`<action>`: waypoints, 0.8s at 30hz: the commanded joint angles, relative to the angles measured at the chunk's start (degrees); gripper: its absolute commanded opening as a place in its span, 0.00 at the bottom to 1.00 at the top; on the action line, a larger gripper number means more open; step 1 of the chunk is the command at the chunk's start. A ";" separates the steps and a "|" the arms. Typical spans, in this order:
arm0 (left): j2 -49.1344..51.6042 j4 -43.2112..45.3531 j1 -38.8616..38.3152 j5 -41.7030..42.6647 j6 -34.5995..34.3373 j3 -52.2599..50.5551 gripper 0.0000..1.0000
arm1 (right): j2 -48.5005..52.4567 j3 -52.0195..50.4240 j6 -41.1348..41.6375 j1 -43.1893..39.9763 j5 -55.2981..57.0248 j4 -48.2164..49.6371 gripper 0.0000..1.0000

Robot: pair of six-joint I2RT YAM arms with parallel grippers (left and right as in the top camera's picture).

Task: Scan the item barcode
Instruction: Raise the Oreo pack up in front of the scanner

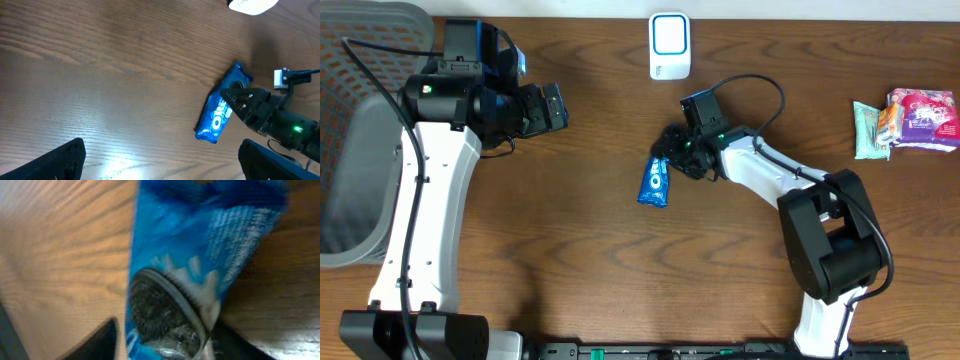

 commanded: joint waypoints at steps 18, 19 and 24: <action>0.13 0.00 0.11 -0.57 0.72 -0.15 0.98 | -5.97 16.06 0.48 -0.92 -1.46 -5.40 0.02; 0.13 0.00 0.11 -0.57 0.72 -0.15 0.98 | -6.05 17.92 0.46 -0.98 0.42 -7.26 0.02; 0.13 0.00 0.11 -0.57 0.72 -0.15 0.98 | -6.08 24.85 -0.33 -1.01 5.53 -10.58 0.01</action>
